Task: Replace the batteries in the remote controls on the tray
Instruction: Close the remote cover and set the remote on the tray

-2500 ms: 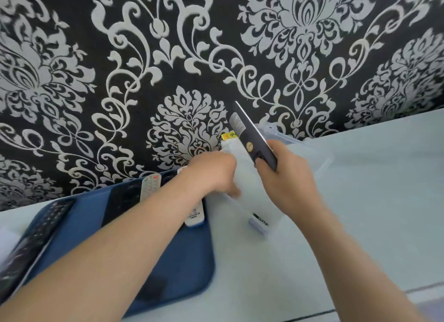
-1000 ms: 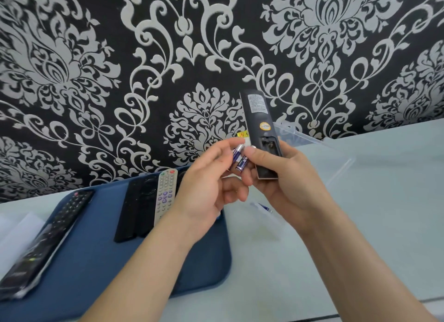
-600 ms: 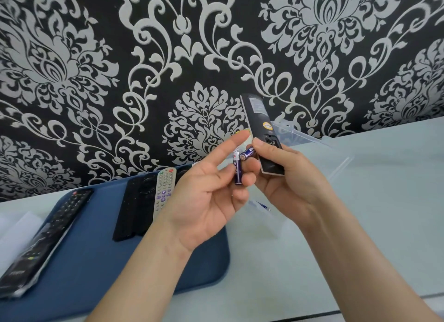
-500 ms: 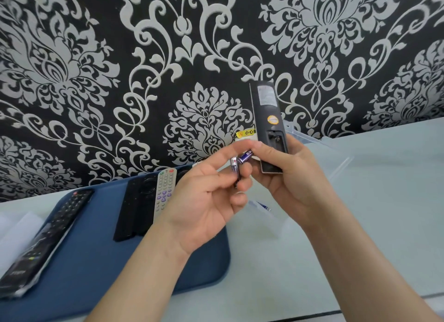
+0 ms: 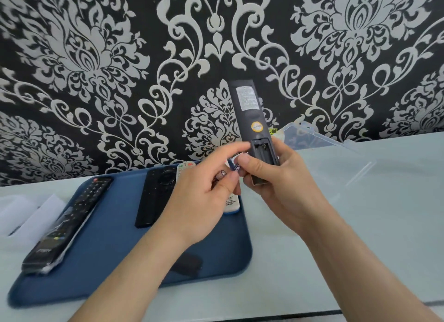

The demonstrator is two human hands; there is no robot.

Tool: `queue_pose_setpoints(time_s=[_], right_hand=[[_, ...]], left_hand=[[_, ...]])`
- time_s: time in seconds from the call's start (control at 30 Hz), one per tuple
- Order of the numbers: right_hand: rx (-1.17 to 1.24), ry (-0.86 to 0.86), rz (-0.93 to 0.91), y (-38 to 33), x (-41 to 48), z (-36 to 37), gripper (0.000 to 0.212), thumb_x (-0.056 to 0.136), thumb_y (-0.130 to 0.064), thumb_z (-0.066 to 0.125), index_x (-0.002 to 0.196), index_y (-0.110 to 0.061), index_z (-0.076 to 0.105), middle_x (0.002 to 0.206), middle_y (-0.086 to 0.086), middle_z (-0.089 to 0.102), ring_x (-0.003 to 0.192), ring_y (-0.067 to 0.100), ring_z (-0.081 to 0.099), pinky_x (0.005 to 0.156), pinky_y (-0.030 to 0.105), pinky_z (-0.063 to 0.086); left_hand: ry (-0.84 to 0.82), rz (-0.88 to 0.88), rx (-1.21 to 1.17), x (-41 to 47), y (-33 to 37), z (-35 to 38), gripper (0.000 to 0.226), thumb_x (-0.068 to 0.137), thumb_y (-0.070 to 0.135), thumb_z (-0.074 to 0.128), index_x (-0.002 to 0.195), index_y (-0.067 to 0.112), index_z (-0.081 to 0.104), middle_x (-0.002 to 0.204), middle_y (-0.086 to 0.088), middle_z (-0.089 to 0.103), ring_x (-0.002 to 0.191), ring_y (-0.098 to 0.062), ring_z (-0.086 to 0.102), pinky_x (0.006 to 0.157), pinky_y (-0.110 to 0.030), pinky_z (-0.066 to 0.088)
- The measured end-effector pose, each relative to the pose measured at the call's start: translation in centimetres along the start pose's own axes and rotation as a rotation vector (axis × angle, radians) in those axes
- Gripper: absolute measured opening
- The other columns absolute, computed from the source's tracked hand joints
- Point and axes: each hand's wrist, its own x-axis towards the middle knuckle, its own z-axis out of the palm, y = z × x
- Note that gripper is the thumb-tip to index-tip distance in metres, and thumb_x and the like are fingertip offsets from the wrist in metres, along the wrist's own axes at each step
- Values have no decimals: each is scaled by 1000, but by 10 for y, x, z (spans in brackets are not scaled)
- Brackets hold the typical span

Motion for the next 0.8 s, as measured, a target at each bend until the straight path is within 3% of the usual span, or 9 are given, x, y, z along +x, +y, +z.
queue_pose_setpoints(time_s=[0.1, 0.2, 0.3, 0.4, 0.53, 0.63, 0.7, 0.8], right_hand=[[-76, 14, 8, 10, 3, 7, 35, 76, -4, 75, 108, -4, 61, 76, 4, 66, 64, 14, 62, 60, 23, 49], [-148, 8, 18, 20, 3, 21, 48, 72, -15, 82, 114, -4, 62, 88, 9, 70, 76, 19, 66, 67, 28, 51], [-99, 69, 78, 26, 4, 33, 37, 89, -35, 63, 111, -6, 62, 79, 6, 68, 68, 14, 63, 60, 24, 50], [-79, 117, 142, 33, 6, 40, 50, 100, -47, 41, 114, -3, 61, 74, 9, 68, 62, 17, 64, 60, 29, 51], [-129, 106, 172, 40, 2, 43, 57, 101, -53, 32, 107, -10, 70, 77, 10, 71, 67, 23, 67, 59, 29, 51], [-131, 87, 170, 46, 0, 46, 52, 102, -51, 31, 107, -17, 71, 85, 6, 75, 71, 19, 70, 65, 33, 51], [-116, 83, 168, 48, -1, 48, 53, 103, -51, 31, 115, -17, 69, 100, 6, 77, 87, 20, 73, 74, 39, 56], [-134, 103, 168, 51, -3, 50, 52, 103, -50, 32, 119, -14, 67, 108, 9, 75, 103, 26, 71, 88, 48, 56]], left_hand=[[-17, 3, 47, -8, -9, -8, 48, 95, 13, 56, 127, 49, 52, 78, 7, 66, 75, -6, 59, 71, -14, 45], [135, -45, -78, -20, -19, -12, 44, 88, 11, 67, 115, 45, 63, 77, 5, 67, 67, -5, 57, 67, -16, 47], [254, -88, -212, -23, -22, -14, 35, 83, 7, 71, 104, 35, 69, 66, 12, 68, 61, 5, 54, 63, -8, 41], [377, -74, -302, -24, -22, -22, 28, 79, 5, 74, 91, 30, 71, 65, 15, 69, 60, 5, 58, 63, -6, 41], [478, -21, -446, -24, -14, -29, 22, 76, -3, 74, 81, 19, 75, 73, 7, 73, 64, -3, 66, 62, -12, 50], [464, -19, -411, -25, -14, -22, 18, 73, -1, 78, 79, 16, 76, 68, 7, 72, 58, -6, 66, 58, -14, 50], [434, -21, -380, -26, -14, -16, 20, 70, -2, 80, 78, 16, 77, 63, 12, 69, 58, 0, 63, 57, -8, 46], [435, 61, -268, -27, -21, -10, 26, 66, -2, 82, 82, 19, 76, 79, 18, 72, 82, 3, 67, 76, -11, 49]])
